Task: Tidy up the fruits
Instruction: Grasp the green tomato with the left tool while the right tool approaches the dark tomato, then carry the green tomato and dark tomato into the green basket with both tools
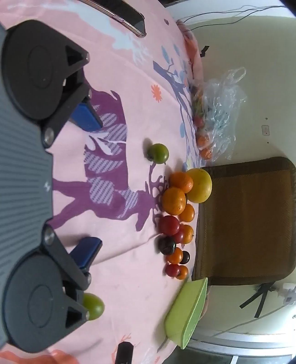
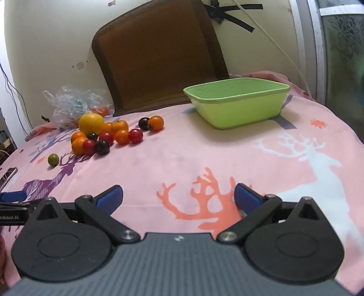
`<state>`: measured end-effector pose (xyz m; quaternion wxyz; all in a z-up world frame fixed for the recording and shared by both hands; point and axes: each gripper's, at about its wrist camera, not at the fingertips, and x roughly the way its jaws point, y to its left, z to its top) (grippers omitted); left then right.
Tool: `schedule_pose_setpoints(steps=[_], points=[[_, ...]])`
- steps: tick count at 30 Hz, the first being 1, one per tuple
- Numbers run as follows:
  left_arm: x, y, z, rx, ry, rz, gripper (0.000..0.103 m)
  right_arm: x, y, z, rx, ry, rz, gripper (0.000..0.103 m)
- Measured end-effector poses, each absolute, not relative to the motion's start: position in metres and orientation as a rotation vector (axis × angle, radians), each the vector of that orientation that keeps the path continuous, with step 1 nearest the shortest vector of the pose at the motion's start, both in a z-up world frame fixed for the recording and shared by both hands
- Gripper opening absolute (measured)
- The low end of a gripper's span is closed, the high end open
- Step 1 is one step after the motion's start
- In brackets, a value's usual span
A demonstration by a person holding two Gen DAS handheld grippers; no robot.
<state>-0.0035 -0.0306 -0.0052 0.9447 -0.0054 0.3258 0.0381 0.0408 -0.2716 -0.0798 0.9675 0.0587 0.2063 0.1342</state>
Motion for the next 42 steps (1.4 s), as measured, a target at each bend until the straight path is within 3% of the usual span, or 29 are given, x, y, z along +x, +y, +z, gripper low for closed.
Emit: schedule_pose_setpoints(steps=[15,25,27,31,34,36,39,40,42], points=[[-0.008,-0.03,-0.005,-0.015,0.649,0.06,0.103,0.04,-0.27,-0.08,0.11,0.412,0.263,0.103],[-0.028,-0.001,-0.001,-0.217,0.535,-0.092,0.103,0.036,-0.27,-0.08,0.11,0.396,0.273,0.103],[-0.036,-0.016,0.003,-0.14,0.506,-0.136,0.103,0.034,-0.27,-0.08,0.113,0.379,0.276,0.097],[-0.046,-0.058,0.012,0.035,0.461,-0.298,0.098,0.03,-0.268,-0.081,0.095,0.369,0.285,0.066],[-0.036,-0.077,0.011,0.058,0.51,-0.396,0.095,0.028,-0.267,-0.08,0.09,0.355,0.281,0.054],[-0.024,-0.083,0.006,0.06,0.551,-0.407,0.09,0.029,-0.267,-0.078,0.093,0.356,0.298,0.049],[-0.01,-0.085,0.0,0.041,0.597,-0.406,0.061,0.04,-0.263,-0.072,0.092,0.371,0.369,0.044],[-0.006,-0.083,0.002,0.028,0.607,-0.427,0.042,0.046,-0.259,-0.069,0.086,0.376,0.392,0.044],[0.0,-0.076,0.003,0.01,0.61,-0.413,0.037,0.059,-0.245,-0.059,0.061,0.371,0.456,0.044]])
